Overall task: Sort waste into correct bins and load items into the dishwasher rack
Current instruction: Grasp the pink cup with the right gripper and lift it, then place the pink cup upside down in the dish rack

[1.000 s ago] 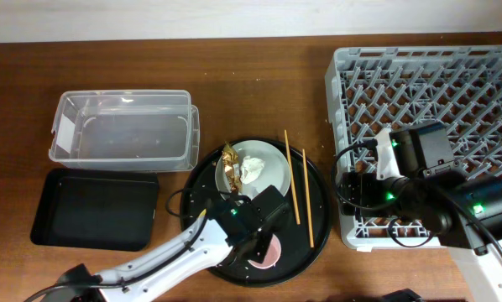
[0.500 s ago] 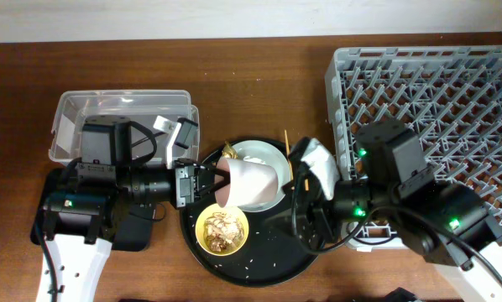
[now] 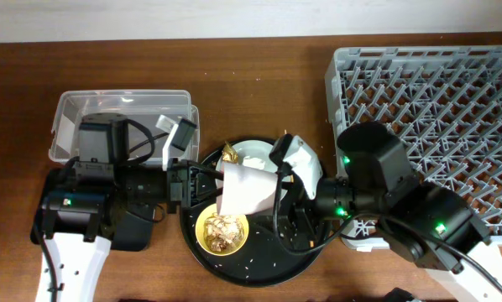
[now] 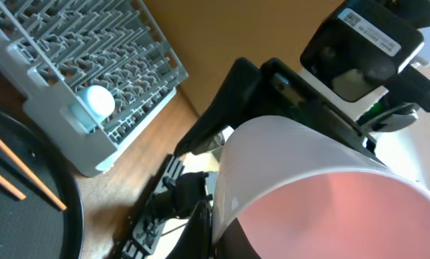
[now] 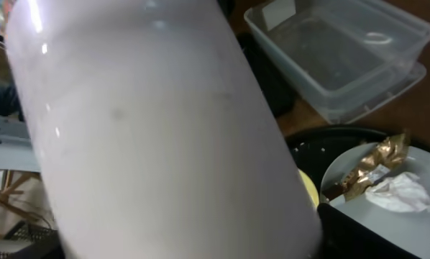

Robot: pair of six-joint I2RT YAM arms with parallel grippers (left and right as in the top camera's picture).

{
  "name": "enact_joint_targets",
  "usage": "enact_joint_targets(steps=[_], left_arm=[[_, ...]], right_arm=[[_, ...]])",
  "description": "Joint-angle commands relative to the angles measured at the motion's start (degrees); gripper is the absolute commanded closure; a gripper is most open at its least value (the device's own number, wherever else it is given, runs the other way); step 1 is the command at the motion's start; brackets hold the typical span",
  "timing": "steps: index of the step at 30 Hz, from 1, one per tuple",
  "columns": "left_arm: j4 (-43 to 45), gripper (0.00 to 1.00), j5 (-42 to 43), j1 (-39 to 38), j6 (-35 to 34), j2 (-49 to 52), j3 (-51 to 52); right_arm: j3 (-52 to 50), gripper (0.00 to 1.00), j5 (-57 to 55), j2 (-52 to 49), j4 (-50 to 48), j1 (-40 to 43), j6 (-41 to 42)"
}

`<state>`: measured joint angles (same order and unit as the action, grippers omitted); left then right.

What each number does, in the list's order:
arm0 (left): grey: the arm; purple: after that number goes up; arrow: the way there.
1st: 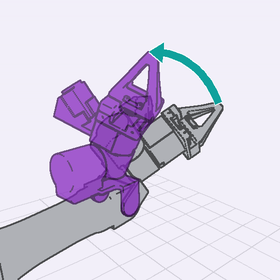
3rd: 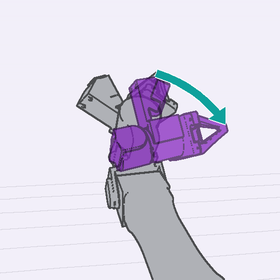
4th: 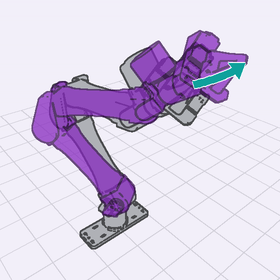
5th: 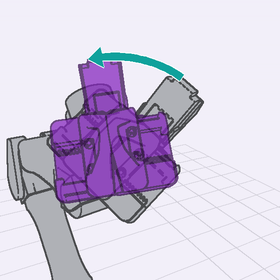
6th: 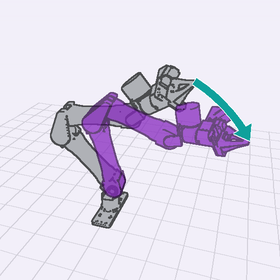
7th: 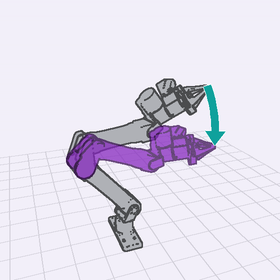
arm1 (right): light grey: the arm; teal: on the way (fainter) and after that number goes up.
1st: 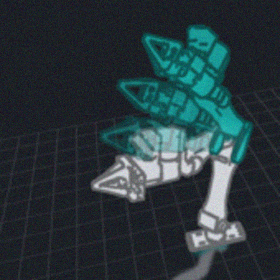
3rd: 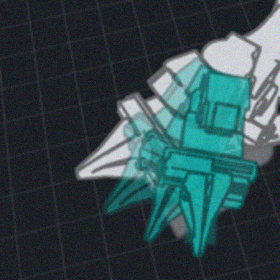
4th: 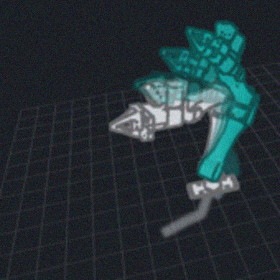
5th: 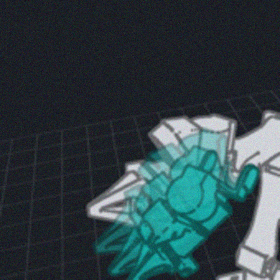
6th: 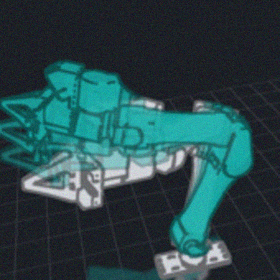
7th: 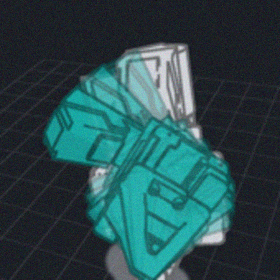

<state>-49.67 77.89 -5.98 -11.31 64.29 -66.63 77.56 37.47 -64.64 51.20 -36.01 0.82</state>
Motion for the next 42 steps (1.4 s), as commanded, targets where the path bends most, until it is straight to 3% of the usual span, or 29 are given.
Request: enact_joint_targets(steps=[1, 3, 7, 9, 14, 17, 20, 21, 22, 24, 25, 26, 29, 33, 37, 39, 42], left_arm=[[0.0, 0.99, 4.9, -0.4, 1.2, -0.5, -0.5], [0.0, 1.00, 4.9, -0.4, 1.2, -0.5, -0.5], [0.0, 1.00, 3.0, -0.4, 1.2, -0.5, -0.5], [0.0, 0.99, 1.6, -0.4, 1.2, -0.5, -0.5], [-0.1, 0.99, 2.5, -0.4, 1.2, -0.5, -0.5], [0.0, 0.99, 1.7, -0.4, 1.2, -0.6, -0.5], [0.1, 0.99, 1.6, -0.4, 1.2, -0.6, -0.5], [0.2, 0.99, 1.6, -0.4, 1.2, -0.6, -0.5], [0.2, 0.87, 1.6, -0.4, 1.2, -0.6, -0.5], [0.2, 0.42, -0.3, -0.4, 1.2, -0.6, -0.5], [-0.1, 0.13, -4.0, -0.4, 1.2, -0.6, -0.5], [-0.9, 0.04, -8.0, -0.4, 1.2, -0.6, -0.5], [-7.0, 0.01, -22.3, -0.4, 1.2, -0.6, -0.5], [-9.8, 0.01, -25.9, -0.4, 2.1, -0.6, -0.5], [-10.0, 0.01, -25.9, -0.4, 2.2, -0.6, -0.5], [-10.4, 0.01, -25.9, -0.4, 2.3, -0.6, -0.5], [-11.5, 0.01, -25.9, -0.4, 3.6, -0.6, -0.5]], right_arm=[[0.5, 0.13, 10.8, -0.1, -0.8, 1.9, -8.1], [0.5, 0.13, 18.5, -0.1, -2.4, 1.9, -9.9], [0.5, 0.14, 22.6, -0.2, -5.5, 1.9, -9.7], [0.5, 0.23, 22.5, -0.2, -5.6, 1.9, -9.1], [0.5, 0.20, 15.3, -0.2, -8.6, 2.0, -4.4], [0.5, 0.35, 17.4, -0.2, -8.6, 2.0, -4.4], [0.5, 0.40, 20.0, -0.2, -8.5, 1.9, -4.4], [0.5, 0.45, 20.5, -0.2, -8.3, 1.9, -4.4], [0.5, 0.46, 20.4, 0.0, -8.0, 1.9, -4.4], [0.5, 0.46, 16.8, 1.0, -7.1, 2.0, -4.4], [0.6, 0.46, 9.4, 2.9, -5.2, 2.0, -4.3], [0.8, 0.47, 4.3, 4.0, -4.0, 2.0, -2.6], [2.9, 0.49, -32.0, 11.0, 9.1, 2.0, 11.6], [3.1, 0.52, -65.0, 15.1, 28.4, 2.0, 30.4], [3.1, 0.54, -68.6, 13.1, 34.6, 2.4, 36.2], [3.1, 0.55, -68.5, 10.0, 36.1, 7.2, 36.1], [3.1, 0.58, -59.6, 2.7, 35.8, 21.9, 25.7]])
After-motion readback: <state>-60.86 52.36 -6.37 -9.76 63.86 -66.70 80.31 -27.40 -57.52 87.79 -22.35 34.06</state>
